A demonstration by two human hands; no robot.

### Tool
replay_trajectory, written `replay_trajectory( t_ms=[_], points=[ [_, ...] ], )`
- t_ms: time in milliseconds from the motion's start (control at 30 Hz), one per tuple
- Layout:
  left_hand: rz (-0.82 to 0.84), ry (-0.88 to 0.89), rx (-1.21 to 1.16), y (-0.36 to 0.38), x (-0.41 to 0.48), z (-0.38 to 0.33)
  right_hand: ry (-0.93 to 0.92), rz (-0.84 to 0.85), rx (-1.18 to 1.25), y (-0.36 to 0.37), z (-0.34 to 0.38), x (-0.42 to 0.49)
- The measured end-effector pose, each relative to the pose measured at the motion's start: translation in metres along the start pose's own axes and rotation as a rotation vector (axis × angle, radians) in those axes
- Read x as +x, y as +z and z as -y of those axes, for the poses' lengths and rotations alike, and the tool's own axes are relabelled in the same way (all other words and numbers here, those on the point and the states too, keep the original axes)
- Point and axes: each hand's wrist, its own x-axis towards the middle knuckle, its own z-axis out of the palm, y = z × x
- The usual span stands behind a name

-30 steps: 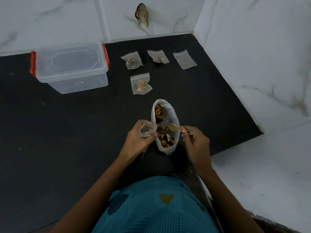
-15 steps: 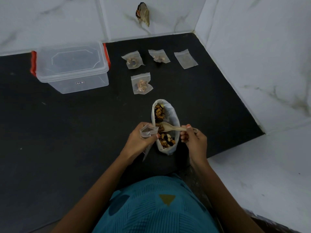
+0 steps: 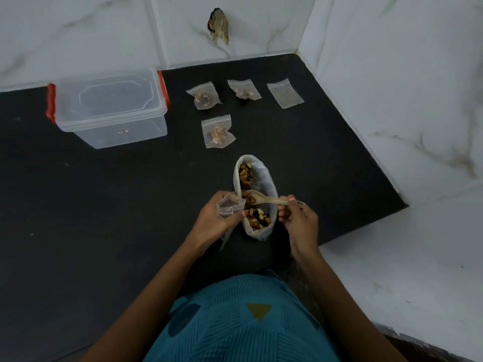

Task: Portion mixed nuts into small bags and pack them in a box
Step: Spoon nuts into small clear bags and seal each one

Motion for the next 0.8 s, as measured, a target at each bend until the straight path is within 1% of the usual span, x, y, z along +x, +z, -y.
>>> replay_trajectory(
  t_ms=[100, 167, 400, 533, 800],
  points=[
    [-0.003, -0.006, -0.006, -0.001, 0.0, 0.0, 0.145, 0.021, 0.227, -0.004, 0.004, 0.001],
    [0.01, -0.011, -0.003, -0.001, 0.0, -0.001, 0.177, 0.036, 0.281, -0.004, 0.005, 0.0],
    [-0.003, 0.007, 0.033, -0.004, -0.002, -0.004, 0.164, 0.06, 0.293, -0.006, 0.006, -0.001],
    [-0.103, 0.11, 0.093, -0.004, -0.004, -0.006, 0.126, 0.067, 0.305, -0.014, 0.017, -0.004],
    [-0.123, 0.227, 0.155, 0.002, 0.001, -0.017, 0.069, 0.148, 0.311, -0.019, 0.059, -0.025]
  ],
)
